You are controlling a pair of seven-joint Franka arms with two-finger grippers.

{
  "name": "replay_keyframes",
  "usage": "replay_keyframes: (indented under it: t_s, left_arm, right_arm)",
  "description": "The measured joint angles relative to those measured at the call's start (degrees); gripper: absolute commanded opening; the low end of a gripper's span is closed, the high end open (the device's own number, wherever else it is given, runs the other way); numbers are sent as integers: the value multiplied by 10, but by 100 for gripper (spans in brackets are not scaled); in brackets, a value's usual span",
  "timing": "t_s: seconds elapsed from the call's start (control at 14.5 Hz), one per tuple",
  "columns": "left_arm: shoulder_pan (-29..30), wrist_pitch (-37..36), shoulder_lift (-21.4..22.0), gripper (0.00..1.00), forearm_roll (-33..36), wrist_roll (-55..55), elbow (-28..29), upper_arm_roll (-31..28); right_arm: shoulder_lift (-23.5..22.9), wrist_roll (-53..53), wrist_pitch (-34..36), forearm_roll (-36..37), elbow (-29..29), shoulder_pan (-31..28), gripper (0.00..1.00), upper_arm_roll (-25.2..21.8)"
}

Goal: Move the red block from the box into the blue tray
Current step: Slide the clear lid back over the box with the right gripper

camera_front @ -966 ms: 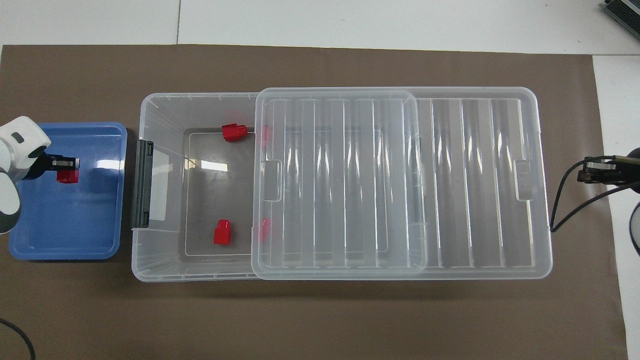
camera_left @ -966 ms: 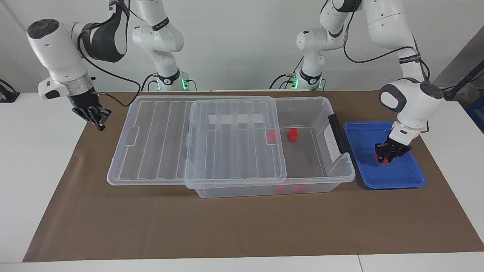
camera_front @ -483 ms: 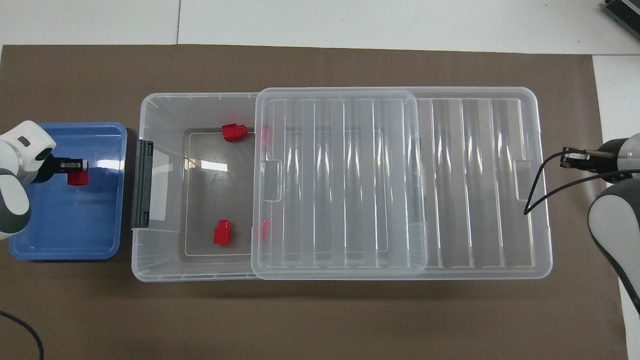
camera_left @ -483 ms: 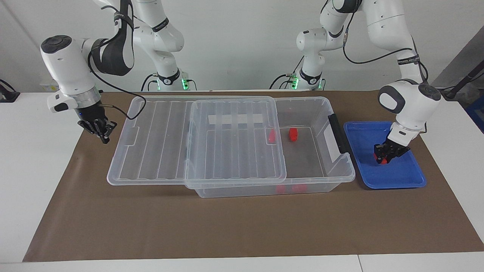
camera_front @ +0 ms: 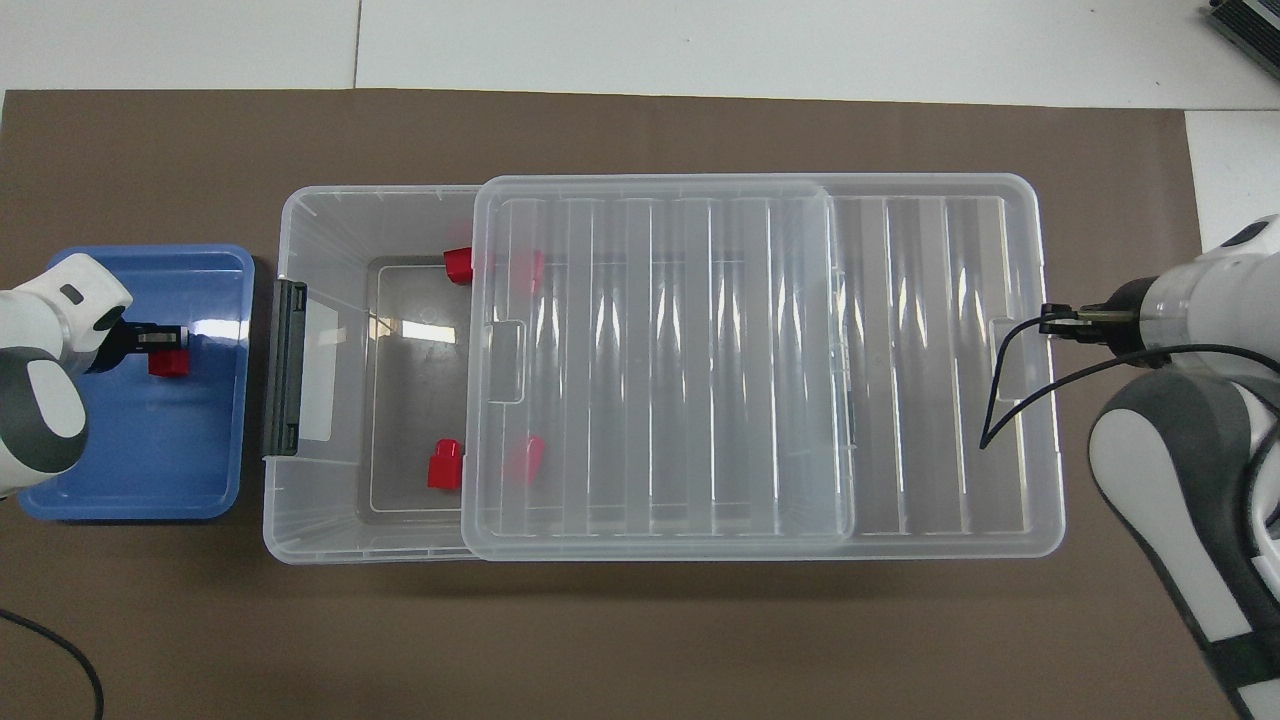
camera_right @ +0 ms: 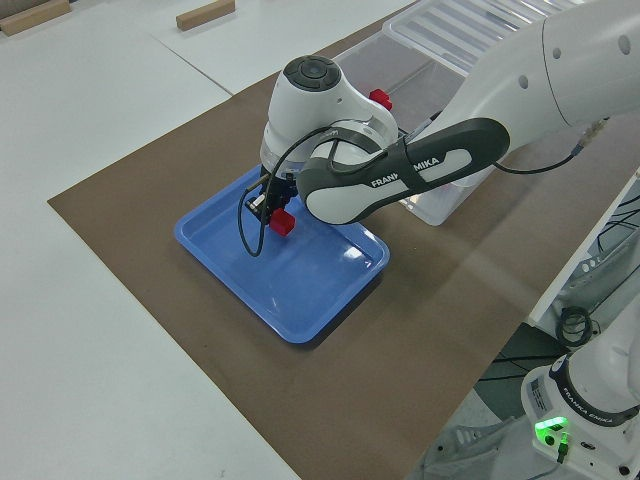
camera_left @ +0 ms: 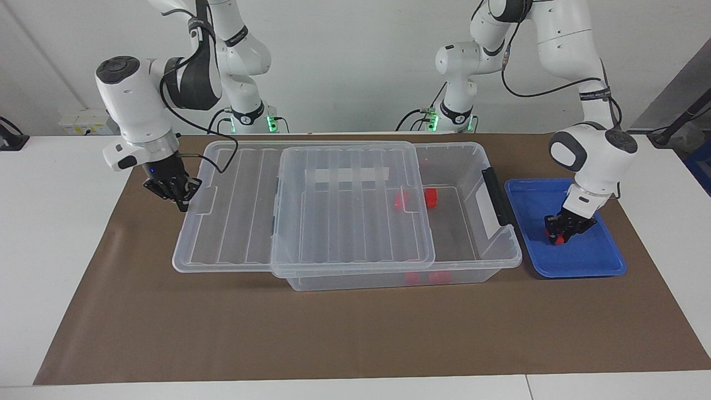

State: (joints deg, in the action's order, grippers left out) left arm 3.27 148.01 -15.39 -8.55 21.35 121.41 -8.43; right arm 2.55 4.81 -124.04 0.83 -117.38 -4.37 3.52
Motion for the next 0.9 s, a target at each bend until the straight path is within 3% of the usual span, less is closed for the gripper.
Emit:
replay_keyframes:
  t_s: [0.41,0.48,0.55,0.62,0.9]
  left_arm:
    - [0,12,1,0,0,0,6,1]
    - [0,12,1,34,0,0,6,1]
    - [0,13,1,79,0,0,6,1]
    - [0,13,1,100,0,0,6,1]
    - [0,20,-1,100,0,0,11,3]
  right_arm:
    - [1,0,28,0,0,48,0,1]
    - [2,1,34,-2,0,54,0,2]
    - [3,3,39,-9,0,61,0,2]
    - [3,5,42,-18,0,69,0,2]
    - [5,27,42,-26,0,97,0,4]
